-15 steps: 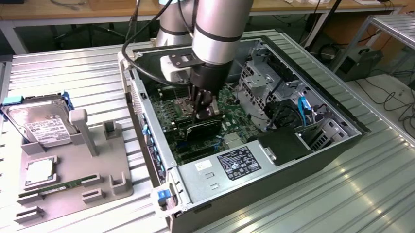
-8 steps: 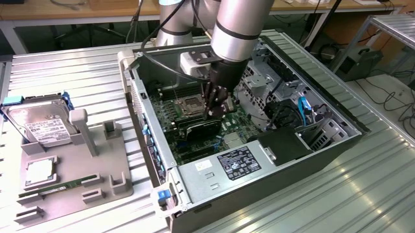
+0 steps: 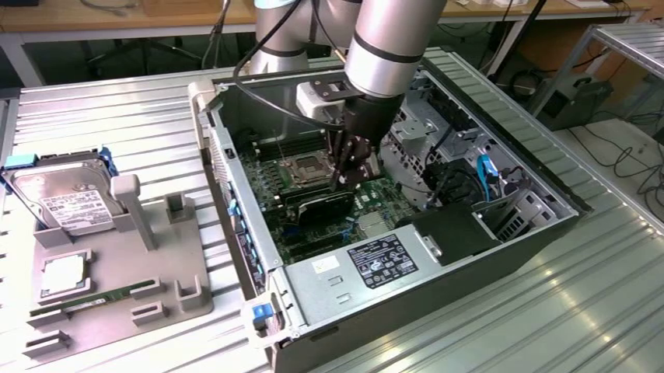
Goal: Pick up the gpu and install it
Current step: 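Press down on the gpu until it lock into place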
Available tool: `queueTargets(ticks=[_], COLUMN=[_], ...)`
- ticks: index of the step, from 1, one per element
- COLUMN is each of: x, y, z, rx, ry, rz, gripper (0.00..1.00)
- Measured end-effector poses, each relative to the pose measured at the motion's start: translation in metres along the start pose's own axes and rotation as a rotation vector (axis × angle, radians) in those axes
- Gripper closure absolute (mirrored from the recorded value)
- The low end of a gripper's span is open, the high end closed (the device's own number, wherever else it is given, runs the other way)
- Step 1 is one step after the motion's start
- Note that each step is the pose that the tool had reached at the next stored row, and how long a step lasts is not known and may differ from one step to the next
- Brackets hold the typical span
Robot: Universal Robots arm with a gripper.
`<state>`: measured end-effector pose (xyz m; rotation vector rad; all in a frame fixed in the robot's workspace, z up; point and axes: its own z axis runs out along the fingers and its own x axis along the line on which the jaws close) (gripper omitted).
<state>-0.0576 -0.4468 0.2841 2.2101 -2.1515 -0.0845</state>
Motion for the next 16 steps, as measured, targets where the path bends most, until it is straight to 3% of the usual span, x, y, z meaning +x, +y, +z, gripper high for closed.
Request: queueTargets(ticks=[12, 13, 14, 16], x=[0.0, 0.0, -0.001, -0.001], y=[0.0006, 0.0022, 0.0221, 0.0221], z=[0.0001, 0.0002, -0.0001, -0.0001], rx=[0.0, 0.0, 0.0119, 0.0119], ry=[0.0, -0.0001, 0.0004, 0.0004], rz=[0.0, 0.0, 0.0, 0.0], gripper=[0.89, 0.89, 0.89, 0.89])
